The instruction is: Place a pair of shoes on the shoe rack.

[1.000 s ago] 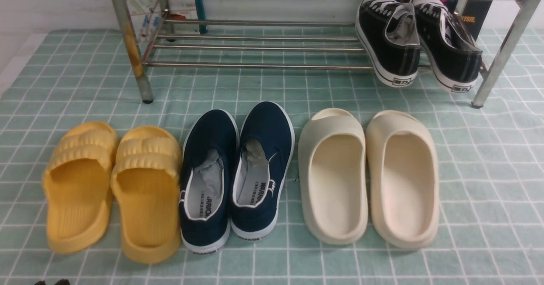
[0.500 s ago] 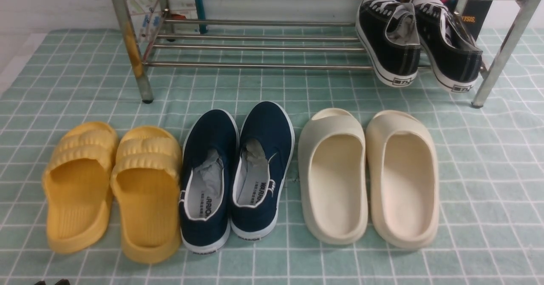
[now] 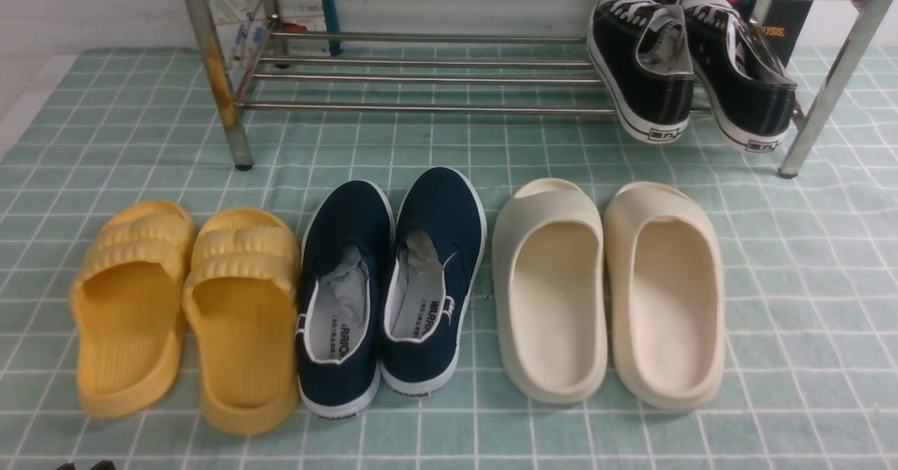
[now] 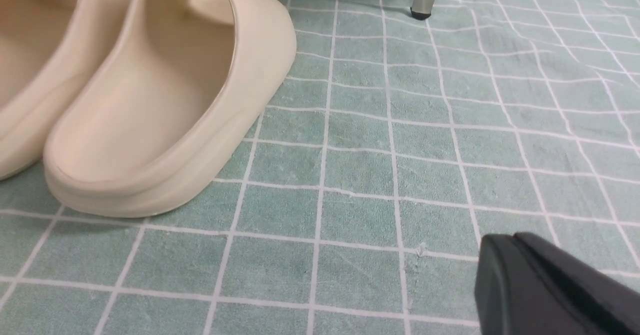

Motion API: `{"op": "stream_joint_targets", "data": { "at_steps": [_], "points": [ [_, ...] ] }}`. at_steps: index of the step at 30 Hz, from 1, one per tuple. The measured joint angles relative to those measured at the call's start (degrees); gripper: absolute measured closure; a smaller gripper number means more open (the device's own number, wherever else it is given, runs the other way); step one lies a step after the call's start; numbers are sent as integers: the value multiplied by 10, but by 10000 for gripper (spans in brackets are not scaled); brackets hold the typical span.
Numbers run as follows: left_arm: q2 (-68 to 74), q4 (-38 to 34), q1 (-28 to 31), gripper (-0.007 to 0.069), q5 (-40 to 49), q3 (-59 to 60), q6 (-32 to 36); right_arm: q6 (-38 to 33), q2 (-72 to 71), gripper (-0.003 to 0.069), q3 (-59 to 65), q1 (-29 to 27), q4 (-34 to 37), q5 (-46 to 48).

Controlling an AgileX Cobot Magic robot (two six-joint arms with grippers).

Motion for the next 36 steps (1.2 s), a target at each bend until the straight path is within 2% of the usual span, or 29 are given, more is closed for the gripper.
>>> {"op": "stream_joint_targets", "data": {
  "at_steps": [36],
  "points": [
    [0, 0, 0, 386, 0, 0, 0, 0, 0, 582, 0, 0, 0, 0]
  ]
}}
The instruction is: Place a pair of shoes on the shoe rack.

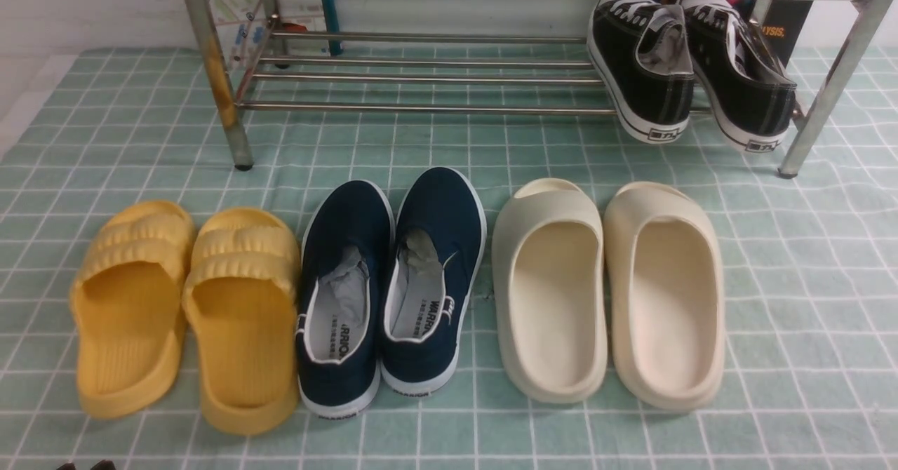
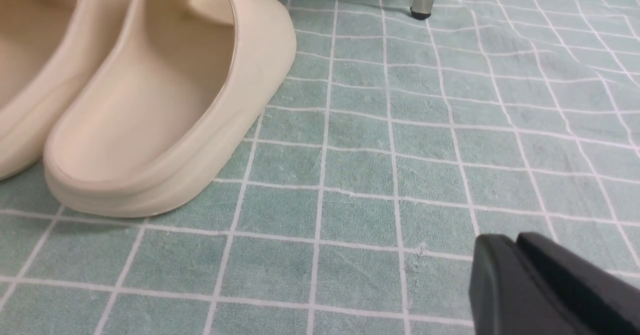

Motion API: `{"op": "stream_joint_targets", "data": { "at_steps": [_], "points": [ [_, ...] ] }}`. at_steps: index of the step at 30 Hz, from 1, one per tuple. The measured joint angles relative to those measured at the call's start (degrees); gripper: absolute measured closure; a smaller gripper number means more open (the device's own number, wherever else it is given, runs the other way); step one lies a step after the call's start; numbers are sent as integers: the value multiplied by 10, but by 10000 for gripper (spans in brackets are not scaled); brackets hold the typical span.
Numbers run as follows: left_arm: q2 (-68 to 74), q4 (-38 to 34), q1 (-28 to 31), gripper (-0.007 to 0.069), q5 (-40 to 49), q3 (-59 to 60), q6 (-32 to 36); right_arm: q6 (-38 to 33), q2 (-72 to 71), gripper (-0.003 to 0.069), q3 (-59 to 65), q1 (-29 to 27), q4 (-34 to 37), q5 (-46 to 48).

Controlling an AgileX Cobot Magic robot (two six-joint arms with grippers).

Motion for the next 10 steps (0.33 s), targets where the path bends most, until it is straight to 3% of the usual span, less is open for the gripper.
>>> {"op": "stream_joint_targets", "data": {
  "at_steps": [10],
  "points": [
    [0, 0, 0, 386, 0, 0, 0, 1, 0, 567, 0, 0, 0, 0]
  ]
}}
